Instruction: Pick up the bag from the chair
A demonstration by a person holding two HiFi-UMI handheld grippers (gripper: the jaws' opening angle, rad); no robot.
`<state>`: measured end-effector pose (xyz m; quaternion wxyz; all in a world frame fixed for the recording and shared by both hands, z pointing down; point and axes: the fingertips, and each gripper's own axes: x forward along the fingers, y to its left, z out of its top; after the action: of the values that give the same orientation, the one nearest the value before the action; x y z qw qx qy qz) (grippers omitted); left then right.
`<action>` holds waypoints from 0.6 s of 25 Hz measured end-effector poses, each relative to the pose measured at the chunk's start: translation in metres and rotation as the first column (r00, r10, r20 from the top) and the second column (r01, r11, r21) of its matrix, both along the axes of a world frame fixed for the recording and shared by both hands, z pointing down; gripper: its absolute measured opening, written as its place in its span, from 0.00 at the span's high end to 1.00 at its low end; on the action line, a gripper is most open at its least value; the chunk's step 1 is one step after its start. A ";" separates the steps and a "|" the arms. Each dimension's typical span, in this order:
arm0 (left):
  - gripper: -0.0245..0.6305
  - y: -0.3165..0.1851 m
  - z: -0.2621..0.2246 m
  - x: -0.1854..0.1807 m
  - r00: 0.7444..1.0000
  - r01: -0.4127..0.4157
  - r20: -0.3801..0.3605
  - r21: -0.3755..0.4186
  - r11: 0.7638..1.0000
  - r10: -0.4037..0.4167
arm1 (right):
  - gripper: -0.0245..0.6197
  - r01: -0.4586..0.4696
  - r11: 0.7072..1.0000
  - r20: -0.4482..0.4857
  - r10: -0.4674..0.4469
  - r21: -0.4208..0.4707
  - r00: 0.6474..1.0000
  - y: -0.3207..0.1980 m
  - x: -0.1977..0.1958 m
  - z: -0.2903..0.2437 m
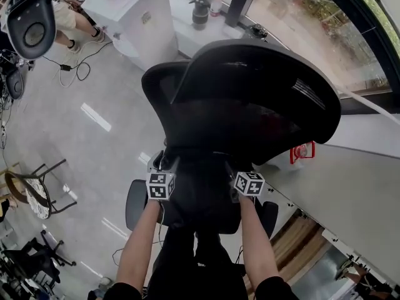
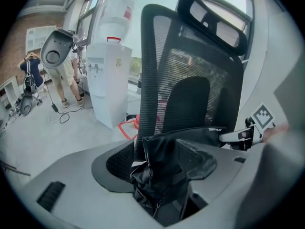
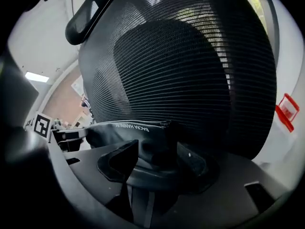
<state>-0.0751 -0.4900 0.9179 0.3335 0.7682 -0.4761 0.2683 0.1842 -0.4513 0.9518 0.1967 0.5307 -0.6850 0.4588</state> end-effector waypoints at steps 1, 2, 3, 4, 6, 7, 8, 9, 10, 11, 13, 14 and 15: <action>0.56 -0.001 0.000 0.002 1.000 -0.002 -0.010 -0.001 1.000 0.002 | 0.61 -0.002 1.000 0.000 0.002 0.007 1.000 -0.002 -0.001 0.000; 0.61 -0.002 -0.001 0.005 1.000 -0.007 -0.019 0.002 1.000 0.007 | 0.61 -0.005 1.000 0.000 0.005 0.018 1.000 -0.005 -0.001 -0.001; 0.67 -0.003 -0.002 0.006 1.000 -0.007 -0.026 0.005 1.000 0.007 | 0.61 -0.009 1.000 0.000 0.009 0.028 1.000 -0.007 -0.002 -0.001; 0.70 -0.002 -0.003 0.006 1.000 -0.004 -0.031 0.004 1.000 0.004 | 0.61 -0.015 0.999 -0.002 0.015 0.034 1.000 -0.008 -0.002 -0.002; 0.73 0.001 -0.004 0.006 0.999 -0.003 -0.034 -0.005 1.000 0.003 | 0.65 -0.030 0.999 -0.014 0.030 0.041 0.999 -0.007 0.001 -0.001; 0.75 0.002 -0.004 0.005 0.999 -0.007 -0.032 -0.008 1.000 0.007 | 0.68 -0.035 0.998 -0.023 0.036 0.042 0.999 -0.006 0.003 -0.001; 0.76 0.003 -0.003 0.004 1.000 -0.012 -0.027 -0.009 1.000 0.012 | 0.71 -0.038 0.998 -0.030 0.039 0.042 0.999 -0.005 0.004 -0.001; 0.77 0.005 -0.003 0.003 1.000 -0.015 -0.021 -0.009 1.000 0.015 | 0.73 -0.038 0.998 -0.035 0.040 0.041 0.999 -0.006 0.005 -0.001; 0.78 0.006 -0.002 0.002 1.000 -0.014 -0.018 -0.010 1.000 0.014 | 0.75 -0.036 0.999 -0.038 0.037 0.040 0.999 -0.006 0.004 -0.002; 0.78 0.008 -0.002 0.000 1.000 -0.009 -0.019 -0.013 1.000 0.009 | 0.77 -0.030 0.999 -0.042 0.032 0.039 0.999 -0.006 0.003 -0.002; 0.80 0.014 -0.002 0.000 1.000 0.003 -0.024 -0.022 1.000 -0.004 | 0.81 -0.007 0.999 -0.056 0.009 0.040 0.998 -0.004 0.002 -0.005; 0.81 0.018 -0.003 0.000 1.000 0.004 -0.026 -0.025 1.000 -0.005 | 0.82 0.005 0.999 -0.064 -0.002 0.040 0.998 -0.002 0.001 -0.006; 0.82 0.021 -0.004 0.001 1.000 0.001 -0.027 -0.026 1.000 -0.002 | 0.83 0.012 0.999 -0.068 -0.009 0.041 0.998 0.001 0.001 -0.007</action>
<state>-0.0741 -0.4693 0.9137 0.3501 0.7669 -0.4687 0.2640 0.1850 -0.4505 0.9446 0.2114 0.5463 -0.6900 0.4251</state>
